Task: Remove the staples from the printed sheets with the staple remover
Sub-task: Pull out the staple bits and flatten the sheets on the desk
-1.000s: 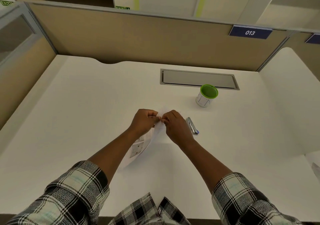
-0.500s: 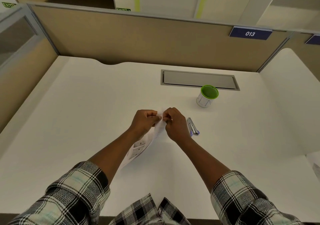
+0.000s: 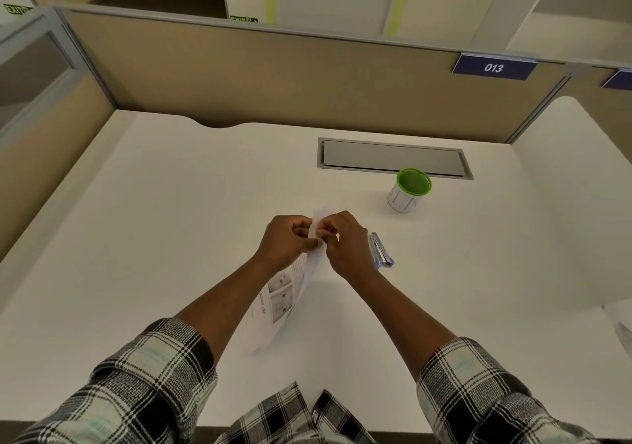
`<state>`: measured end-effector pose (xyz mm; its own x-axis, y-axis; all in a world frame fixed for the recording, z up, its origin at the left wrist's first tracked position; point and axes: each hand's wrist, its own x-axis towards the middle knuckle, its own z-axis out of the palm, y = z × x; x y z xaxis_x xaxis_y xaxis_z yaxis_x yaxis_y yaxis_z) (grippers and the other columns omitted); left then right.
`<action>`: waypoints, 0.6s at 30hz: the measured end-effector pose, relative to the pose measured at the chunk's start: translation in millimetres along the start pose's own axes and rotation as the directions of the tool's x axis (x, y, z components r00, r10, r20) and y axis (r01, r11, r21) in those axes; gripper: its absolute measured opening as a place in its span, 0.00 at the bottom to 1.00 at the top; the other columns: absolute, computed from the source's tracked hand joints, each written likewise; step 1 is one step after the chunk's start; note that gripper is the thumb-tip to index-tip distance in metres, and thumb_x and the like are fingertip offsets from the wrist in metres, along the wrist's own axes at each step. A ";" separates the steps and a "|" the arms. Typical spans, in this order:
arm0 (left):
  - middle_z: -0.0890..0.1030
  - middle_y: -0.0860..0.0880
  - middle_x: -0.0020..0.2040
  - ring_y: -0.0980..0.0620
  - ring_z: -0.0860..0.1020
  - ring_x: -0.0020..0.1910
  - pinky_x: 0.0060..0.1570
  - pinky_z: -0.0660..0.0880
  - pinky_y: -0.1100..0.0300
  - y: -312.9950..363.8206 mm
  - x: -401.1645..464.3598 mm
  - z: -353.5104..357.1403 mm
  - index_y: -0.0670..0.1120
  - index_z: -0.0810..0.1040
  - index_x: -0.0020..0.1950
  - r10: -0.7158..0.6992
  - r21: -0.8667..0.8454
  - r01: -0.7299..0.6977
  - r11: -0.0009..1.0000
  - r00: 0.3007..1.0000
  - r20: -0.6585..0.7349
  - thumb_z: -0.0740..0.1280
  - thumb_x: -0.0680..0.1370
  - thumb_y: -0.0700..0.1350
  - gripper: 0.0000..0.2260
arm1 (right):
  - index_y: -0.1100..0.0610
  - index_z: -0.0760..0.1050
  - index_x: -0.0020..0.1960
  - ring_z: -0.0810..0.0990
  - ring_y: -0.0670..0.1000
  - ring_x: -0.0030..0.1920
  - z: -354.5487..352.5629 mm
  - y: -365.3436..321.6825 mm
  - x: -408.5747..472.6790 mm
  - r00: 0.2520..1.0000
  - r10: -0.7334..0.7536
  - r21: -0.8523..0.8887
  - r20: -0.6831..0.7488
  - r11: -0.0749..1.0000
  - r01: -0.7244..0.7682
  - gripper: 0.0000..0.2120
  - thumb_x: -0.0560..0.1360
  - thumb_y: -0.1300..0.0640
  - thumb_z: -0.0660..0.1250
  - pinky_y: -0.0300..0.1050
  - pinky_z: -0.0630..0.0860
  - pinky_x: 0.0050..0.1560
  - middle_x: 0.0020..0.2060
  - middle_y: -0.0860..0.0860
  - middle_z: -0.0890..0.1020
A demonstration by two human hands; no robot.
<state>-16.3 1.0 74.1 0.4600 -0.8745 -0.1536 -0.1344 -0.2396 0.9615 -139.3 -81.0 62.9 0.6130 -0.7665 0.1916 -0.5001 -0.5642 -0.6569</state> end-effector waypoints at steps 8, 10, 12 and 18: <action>0.85 0.46 0.46 0.46 0.84 0.45 0.50 0.81 0.50 0.0 1.0 1.5 0.44 0.84 0.50 -0.052 -0.047 0.048 0.998 0.996 -0.079 0.75 0.70 0.39 0.09 | 0.55 0.75 0.43 0.75 0.46 0.43 -2.7 -4.9 2.0 0.996 0.073 0.166 -0.049 0.984 -0.064 0.07 0.74 0.66 0.65 0.39 0.72 0.47 0.43 0.49 0.76; 0.85 0.47 0.46 0.45 0.83 0.46 0.50 0.81 0.51 1.2 1.9 -2.1 0.45 0.84 0.50 -0.074 -0.091 0.067 0.994 0.994 -0.076 0.74 0.71 0.40 0.08 | 0.58 0.75 0.44 0.75 0.47 0.43 -7.2 -2.1 2.3 0.991 0.103 0.209 -0.082 0.974 -0.084 0.05 0.75 0.66 0.66 0.29 0.67 0.45 0.44 0.51 0.77; 0.85 0.47 0.46 0.44 0.83 0.46 0.49 0.80 0.51 4.5 1.7 -4.8 0.45 0.84 0.49 -0.079 -0.136 0.069 0.988 0.994 -0.070 0.74 0.72 0.40 0.06 | 0.59 0.76 0.45 0.74 0.48 0.44 -10.7 1.5 4.0 0.986 0.132 0.233 -0.099 0.967 -0.106 0.04 0.75 0.66 0.65 0.24 0.66 0.44 0.45 0.52 0.77; 0.85 0.46 0.45 0.44 0.80 0.45 0.47 0.77 0.50 12.9 6.2 -13.5 0.45 0.84 0.44 -0.160 -0.200 0.139 0.970 0.983 -0.094 0.73 0.71 0.40 0.03 | 0.56 0.75 0.46 0.74 0.44 0.44 -14.0 13.7 10.7 0.970 0.207 0.311 -0.129 0.937 -0.159 0.03 0.77 0.62 0.65 0.26 0.65 0.44 0.46 0.49 0.77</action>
<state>-3.3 -1.8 88.6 0.5563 -0.7812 -0.2832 0.1088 -0.2694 0.9569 -148.1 -101.3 66.2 0.4117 -0.8999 0.1437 -0.3758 -0.3113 -0.8728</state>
